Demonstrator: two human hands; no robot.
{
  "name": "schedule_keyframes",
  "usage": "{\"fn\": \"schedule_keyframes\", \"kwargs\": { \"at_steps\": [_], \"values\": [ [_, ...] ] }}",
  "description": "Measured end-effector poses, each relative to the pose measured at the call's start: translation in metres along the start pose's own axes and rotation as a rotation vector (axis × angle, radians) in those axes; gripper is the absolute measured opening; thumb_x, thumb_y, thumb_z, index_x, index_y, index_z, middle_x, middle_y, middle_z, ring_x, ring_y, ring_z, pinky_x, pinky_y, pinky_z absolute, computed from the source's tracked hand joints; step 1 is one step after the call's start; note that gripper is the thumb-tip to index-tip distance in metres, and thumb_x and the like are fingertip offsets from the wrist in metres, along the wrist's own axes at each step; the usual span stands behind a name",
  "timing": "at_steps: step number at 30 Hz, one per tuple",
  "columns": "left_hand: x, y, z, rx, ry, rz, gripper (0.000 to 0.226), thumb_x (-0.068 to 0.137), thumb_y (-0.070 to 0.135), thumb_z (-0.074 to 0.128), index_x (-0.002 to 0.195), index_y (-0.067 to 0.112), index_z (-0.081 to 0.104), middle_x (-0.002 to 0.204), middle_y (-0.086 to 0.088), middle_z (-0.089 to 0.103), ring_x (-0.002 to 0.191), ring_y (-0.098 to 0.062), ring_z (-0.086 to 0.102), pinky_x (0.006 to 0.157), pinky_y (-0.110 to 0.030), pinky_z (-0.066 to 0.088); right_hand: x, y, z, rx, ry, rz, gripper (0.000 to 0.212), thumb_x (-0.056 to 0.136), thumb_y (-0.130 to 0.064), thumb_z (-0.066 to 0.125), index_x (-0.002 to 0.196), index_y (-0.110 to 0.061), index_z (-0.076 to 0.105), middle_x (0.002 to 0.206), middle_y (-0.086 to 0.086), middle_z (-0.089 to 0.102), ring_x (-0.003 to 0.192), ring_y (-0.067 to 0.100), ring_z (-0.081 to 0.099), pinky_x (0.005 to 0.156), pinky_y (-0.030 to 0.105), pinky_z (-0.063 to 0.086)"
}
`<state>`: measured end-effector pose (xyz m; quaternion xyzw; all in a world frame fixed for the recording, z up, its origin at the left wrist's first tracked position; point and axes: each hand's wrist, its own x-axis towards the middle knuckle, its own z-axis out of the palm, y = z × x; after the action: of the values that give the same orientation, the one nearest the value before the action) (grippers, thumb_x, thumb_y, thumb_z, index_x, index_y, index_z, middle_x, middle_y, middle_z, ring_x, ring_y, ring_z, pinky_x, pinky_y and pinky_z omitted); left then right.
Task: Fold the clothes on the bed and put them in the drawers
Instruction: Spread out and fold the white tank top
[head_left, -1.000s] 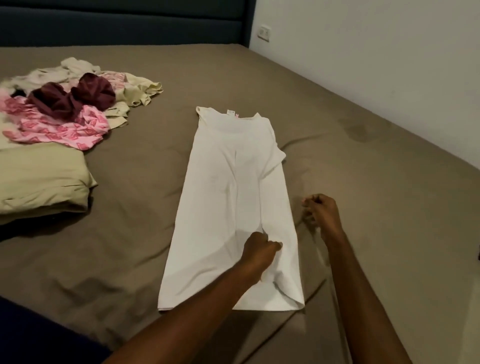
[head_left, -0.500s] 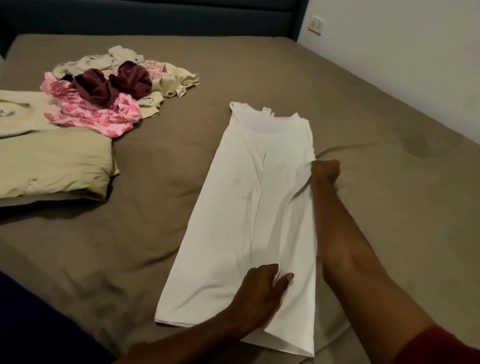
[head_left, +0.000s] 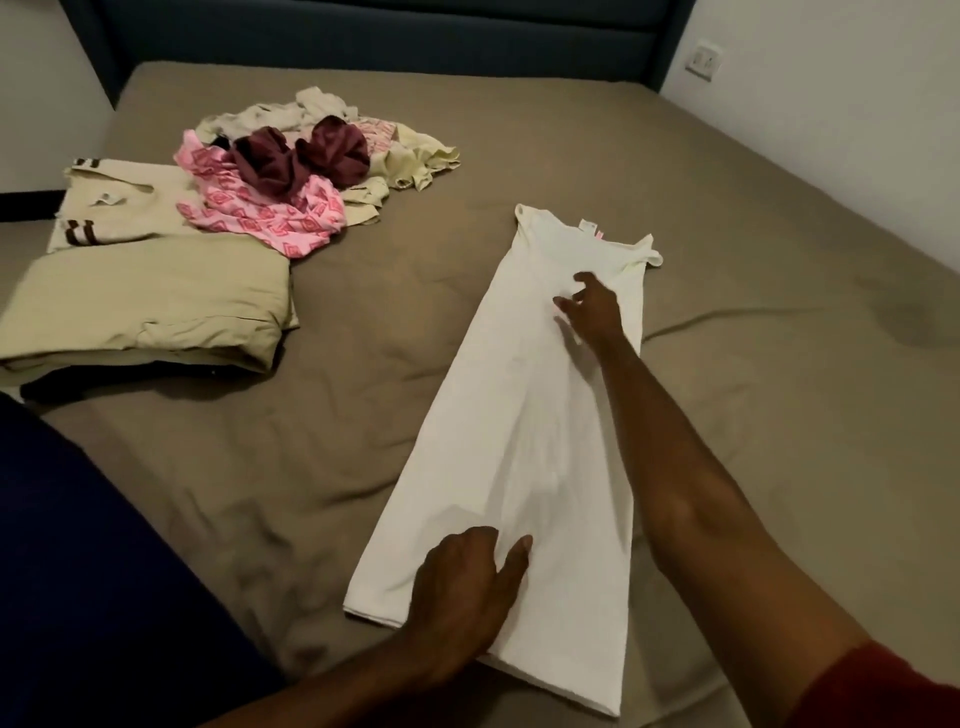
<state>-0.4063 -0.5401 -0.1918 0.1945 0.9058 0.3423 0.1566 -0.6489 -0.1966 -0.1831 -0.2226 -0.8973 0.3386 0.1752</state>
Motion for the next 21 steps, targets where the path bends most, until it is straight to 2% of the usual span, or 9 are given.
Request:
{"fn": "schedule_keyframes", "kwargs": {
  "at_steps": [3, 6, 7, 9, 11, 14, 17, 21],
  "values": [
    [0.002, -0.02, -0.004, 0.004, -0.085, -0.082, 0.052, 0.09, 0.065, 0.061, 0.068, 0.023, 0.039, 0.068, 0.007, 0.047, 0.07, -0.013, 0.047, 0.061, -0.029, 0.033, -0.034, 0.006, 0.013, -0.06, 0.068, -0.034, 0.045, 0.091, -0.027, 0.049, 0.126, 0.0, 0.062, 0.119, 0.018, 0.069, 0.114, 0.037, 0.063, 0.093, 0.036, 0.043],
    [-0.001, -0.035, -0.006, -0.055, -0.181, -0.072, 0.055, 0.076, 0.066, 0.074, 0.067, 0.021, 0.045, 0.071, 0.007, 0.054, 0.068, -0.01, 0.051, 0.056, -0.024, 0.032, -0.078, 0.025, 0.015, -0.244, 0.047, -0.007, 0.053, 0.103, -0.035, 0.051, 0.144, -0.002, 0.049, 0.15, 0.02, 0.049, 0.139, 0.037, 0.046, 0.114, 0.046, 0.035],
    [-0.003, -0.037, -0.006, -0.041, -0.193, -0.056, 0.056, 0.074, 0.066, 0.077, 0.067, 0.02, 0.045, 0.07, 0.006, 0.053, 0.067, -0.011, 0.051, 0.055, -0.024, 0.032, -0.094, 0.034, 0.018, -0.341, 0.054, -0.022, 0.056, 0.105, -0.039, 0.05, 0.145, 0.0, 0.048, 0.154, 0.023, 0.045, 0.143, 0.039, 0.042, 0.116, 0.051, 0.034],
    [-0.005, -0.038, -0.008, -0.005, -0.195, -0.037, 0.059, 0.07, 0.065, 0.08, 0.066, 0.02, 0.041, 0.067, 0.006, 0.05, 0.064, -0.01, 0.047, 0.055, -0.025, 0.031, -0.133, 0.045, 0.022, -0.491, 0.133, -0.076, 0.063, 0.106, -0.047, 0.042, 0.142, 0.003, 0.054, 0.15, 0.03, 0.048, 0.139, 0.046, 0.047, 0.111, 0.056, 0.041],
    [-0.004, -0.037, -0.007, -0.003, -0.174, -0.05, 0.062, 0.067, 0.066, 0.082, 0.066, 0.02, 0.04, 0.068, 0.006, 0.049, 0.065, -0.01, 0.046, 0.056, -0.028, 0.032, -0.177, 0.041, 0.022, -0.513, 0.113, -0.095, 0.071, 0.104, -0.056, 0.035, 0.145, -0.001, 0.053, 0.151, 0.031, 0.046, 0.138, 0.047, 0.048, 0.108, 0.057, 0.043],
    [-0.008, -0.035, -0.008, -0.003, -0.164, -0.066, 0.062, 0.064, 0.066, 0.084, 0.067, 0.021, 0.042, 0.07, 0.006, 0.052, 0.067, -0.011, 0.05, 0.056, -0.029, 0.033, -0.252, 0.025, 0.013, -0.529, 0.004, -0.045, 0.082, 0.101, -0.068, 0.024, 0.159, -0.011, 0.036, 0.164, 0.024, 0.03, 0.151, 0.041, 0.032, 0.12, 0.053, 0.029],
    [-0.011, -0.033, -0.013, -0.016, -0.162, -0.074, 0.059, 0.064, 0.064, 0.086, 0.069, 0.023, 0.045, 0.074, 0.008, 0.054, 0.072, -0.012, 0.055, 0.057, -0.028, 0.034, -0.318, 0.016, 0.002, -0.512, -0.02, -0.049, 0.081, 0.102, -0.069, 0.015, 0.165, -0.019, 0.019, 0.171, 0.013, 0.012, 0.158, 0.029, 0.014, 0.128, 0.044, 0.015],
    [-0.008, -0.029, -0.018, 0.039, -0.229, -0.064, 0.061, 0.067, 0.075, 0.079, 0.074, 0.021, 0.05, 0.079, 0.0, 0.066, 0.075, -0.019, 0.068, 0.07, -0.034, 0.056, -0.392, 0.005, -0.007, -0.48, -0.058, -0.047, 0.077, 0.102, -0.071, 0.014, 0.165, -0.031, -0.005, 0.172, -0.002, -0.012, 0.159, 0.014, -0.008, 0.129, 0.037, 0.003]
  ]
}}
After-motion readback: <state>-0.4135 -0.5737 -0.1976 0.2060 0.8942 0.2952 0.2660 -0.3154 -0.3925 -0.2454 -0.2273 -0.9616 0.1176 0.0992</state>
